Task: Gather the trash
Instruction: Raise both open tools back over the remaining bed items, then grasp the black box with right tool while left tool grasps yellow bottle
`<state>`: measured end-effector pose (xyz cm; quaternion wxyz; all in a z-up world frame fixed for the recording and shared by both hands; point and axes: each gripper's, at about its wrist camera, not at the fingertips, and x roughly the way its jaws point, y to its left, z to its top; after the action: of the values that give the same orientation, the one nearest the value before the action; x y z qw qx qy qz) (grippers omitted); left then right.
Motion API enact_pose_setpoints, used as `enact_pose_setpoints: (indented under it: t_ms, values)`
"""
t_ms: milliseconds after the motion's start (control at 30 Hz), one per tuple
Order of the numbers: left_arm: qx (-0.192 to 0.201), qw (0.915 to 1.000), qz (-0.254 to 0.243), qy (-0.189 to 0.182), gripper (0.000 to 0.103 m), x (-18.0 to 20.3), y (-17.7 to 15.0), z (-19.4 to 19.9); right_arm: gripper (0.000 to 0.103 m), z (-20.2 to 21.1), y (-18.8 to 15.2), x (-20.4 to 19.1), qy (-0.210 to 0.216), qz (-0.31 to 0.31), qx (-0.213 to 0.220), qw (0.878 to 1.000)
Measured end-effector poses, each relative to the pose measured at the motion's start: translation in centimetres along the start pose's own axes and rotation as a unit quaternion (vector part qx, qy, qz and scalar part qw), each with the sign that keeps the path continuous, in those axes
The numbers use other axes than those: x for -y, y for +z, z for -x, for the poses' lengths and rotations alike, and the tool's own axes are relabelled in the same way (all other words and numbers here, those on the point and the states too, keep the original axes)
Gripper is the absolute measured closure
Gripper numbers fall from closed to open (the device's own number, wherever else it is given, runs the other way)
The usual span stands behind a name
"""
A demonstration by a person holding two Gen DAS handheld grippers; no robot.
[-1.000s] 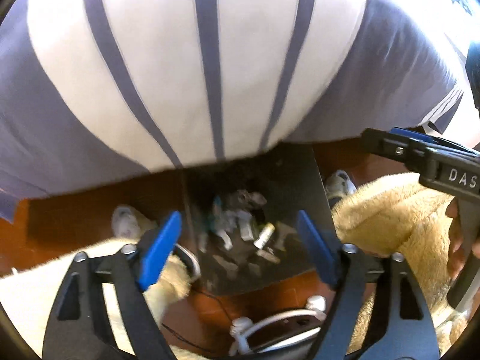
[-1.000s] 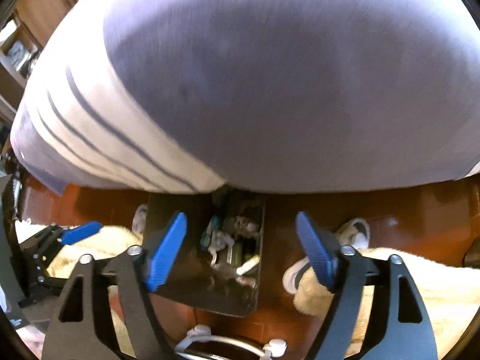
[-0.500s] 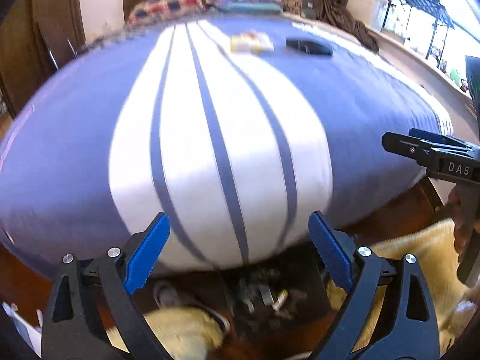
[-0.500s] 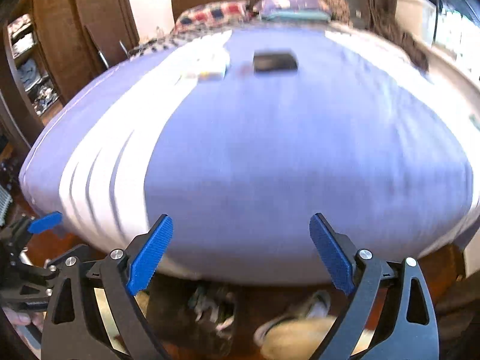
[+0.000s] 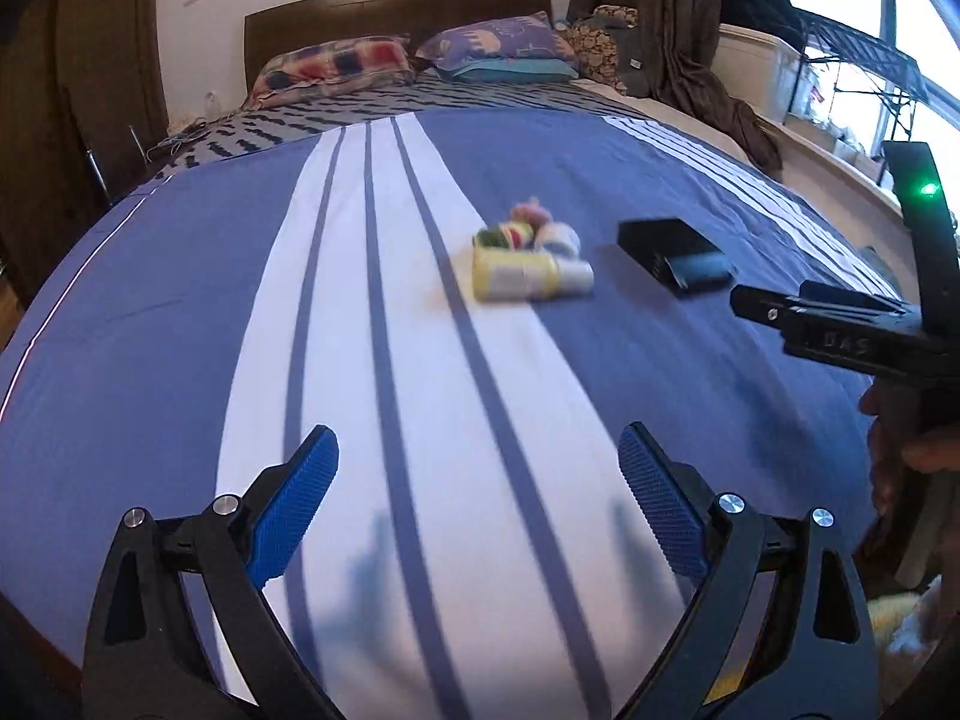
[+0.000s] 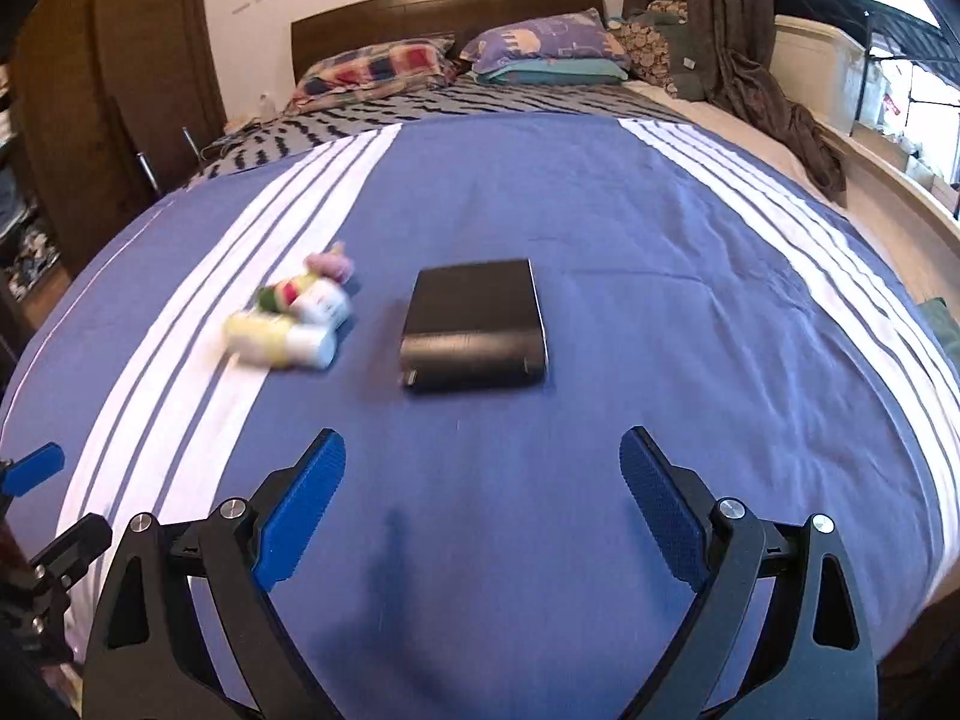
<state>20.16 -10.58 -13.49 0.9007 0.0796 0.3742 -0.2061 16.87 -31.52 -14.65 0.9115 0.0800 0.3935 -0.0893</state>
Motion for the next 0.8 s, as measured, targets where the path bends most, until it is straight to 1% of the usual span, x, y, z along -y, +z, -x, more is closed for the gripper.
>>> enact_pose_setpoints:
  t_ms: [100, 233, 333, 467, 500, 533, 567, 600, 667, 800]
  values:
    - [-0.006, 1.0000, 0.000, 0.002, 0.013, 0.0, 1.7, -1.8, 0.010, -2.6, 1.7, 0.0, 0.002, -0.004, -0.008, 1.000]
    - [-0.011, 0.9999, -0.003, 0.006, 0.013, 0.0, 3.2, -3.9, 0.010, -5.3, 3.1, -0.5, 0.003, -0.001, -0.023, 1.000]
    - [-0.015, 0.9999, 0.001, 0.001, 0.013, -0.1, 4.0, -4.9, 0.010, -7.4, 4.0, -1.0, -0.006, 0.005, -0.044, 0.999]
    - [-0.023, 0.9997, 0.001, -0.010, 0.013, 0.8, 5.4, -6.7, 0.011, -8.9, 4.5, -0.8, -0.012, -0.002, -0.058, 0.998]
    - [-0.026, 0.9996, -0.003, -0.009, 0.013, 1.1, 5.6, -7.1, 0.014, -9.0, 4.7, -0.7, -0.015, -0.001, -0.059, 0.998]
    - [-0.029, 0.9995, -0.008, -0.005, 0.013, 1.5, 5.9, -7.6, 0.021, -9.0, 4.8, -0.5, -0.015, 0.000, -0.056, 0.998]
    - [-0.030, 0.9995, -0.012, -0.003, 0.013, 1.9, 6.1, -8.1, 0.024, -9.1, 5.0, -0.4, -0.014, 0.001, -0.056, 0.998]
    - [-0.032, 0.9994, -0.014, -0.004, 0.012, 2.3, 6.3, -8.5, 0.031, -9.1, 5.1, 0.0, -0.011, 0.001, -0.055, 0.998]
    - [-0.039, 0.9990, -0.022, -0.008, 0.012, 3.1, 6.7, -9.5, 0.031, -9.1, 5.2, 0.7, -0.010, -0.002, -0.054, 0.998]
    - [-0.051, 0.9981, -0.035, -0.002, 0.012, 4.0, 7.2, -11.2, 0.031, -8.7, 5.1, 2.2, -0.009, -0.005, -0.051, 0.999]
